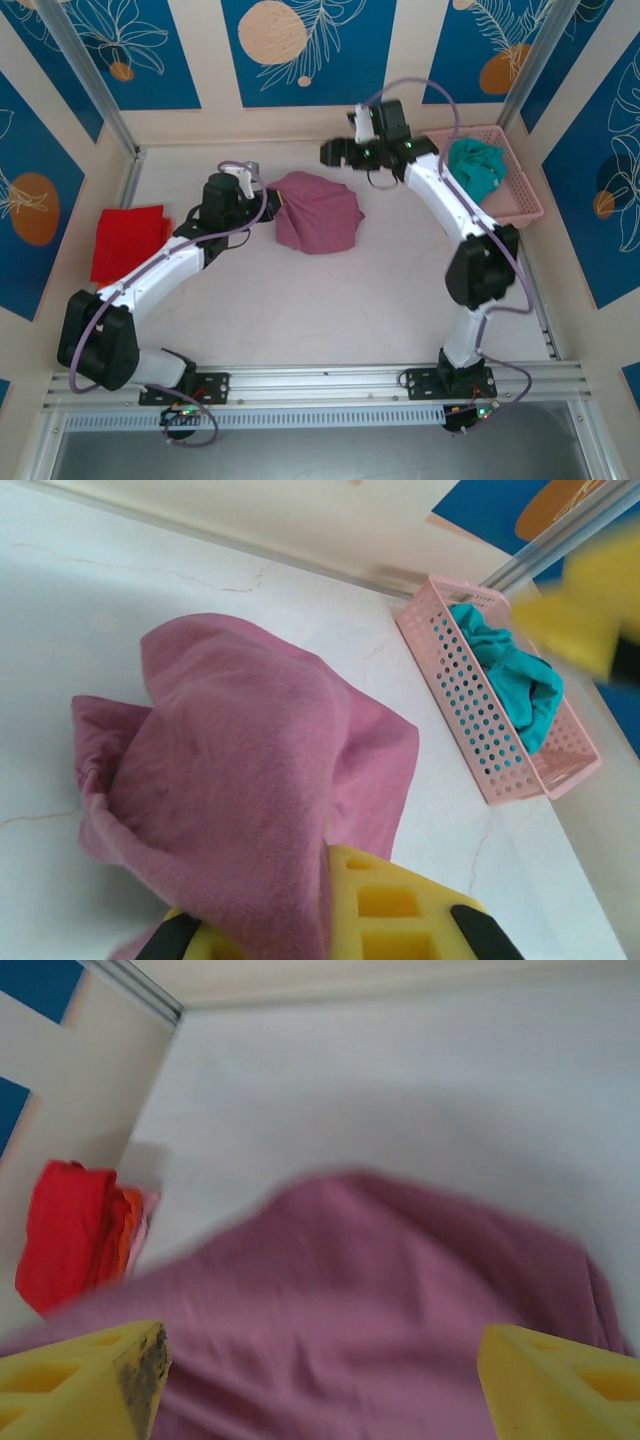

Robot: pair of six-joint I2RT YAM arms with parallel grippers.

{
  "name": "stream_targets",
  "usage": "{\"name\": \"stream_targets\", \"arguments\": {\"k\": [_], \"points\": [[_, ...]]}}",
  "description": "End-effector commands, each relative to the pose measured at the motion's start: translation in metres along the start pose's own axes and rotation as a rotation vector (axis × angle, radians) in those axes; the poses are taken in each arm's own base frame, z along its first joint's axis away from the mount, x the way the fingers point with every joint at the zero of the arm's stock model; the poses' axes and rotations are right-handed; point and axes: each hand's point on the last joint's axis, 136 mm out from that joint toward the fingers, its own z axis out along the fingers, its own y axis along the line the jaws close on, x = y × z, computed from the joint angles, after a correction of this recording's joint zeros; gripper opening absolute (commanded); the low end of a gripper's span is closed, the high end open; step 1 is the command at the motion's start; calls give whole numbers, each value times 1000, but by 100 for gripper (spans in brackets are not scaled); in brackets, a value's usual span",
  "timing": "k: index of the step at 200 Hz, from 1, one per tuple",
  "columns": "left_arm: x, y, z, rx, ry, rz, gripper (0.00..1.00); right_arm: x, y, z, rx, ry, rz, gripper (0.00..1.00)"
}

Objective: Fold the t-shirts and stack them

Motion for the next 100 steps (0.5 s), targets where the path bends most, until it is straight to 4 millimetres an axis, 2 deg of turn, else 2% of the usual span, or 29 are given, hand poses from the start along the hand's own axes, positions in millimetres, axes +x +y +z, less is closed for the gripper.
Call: {"name": "stream_targets", "arguments": {"k": [1,23,48,71,100], "points": [[12,13,-8,-19,45,-82,0,16,-11,-26,-3,-120,68,80],[15,16,-11,-27,57,-103,0,74,-37,-15,6,-47,148,80],[17,16,-13,-28,68,-114,0,121,-56,6,0,38,214,80],[20,17,-16,-33,73,-122,0,146,-70,29,7,98,262,79],[21,19,-19,-40,71,-127,0,161,-75,57,-19,157,292,72]]}}
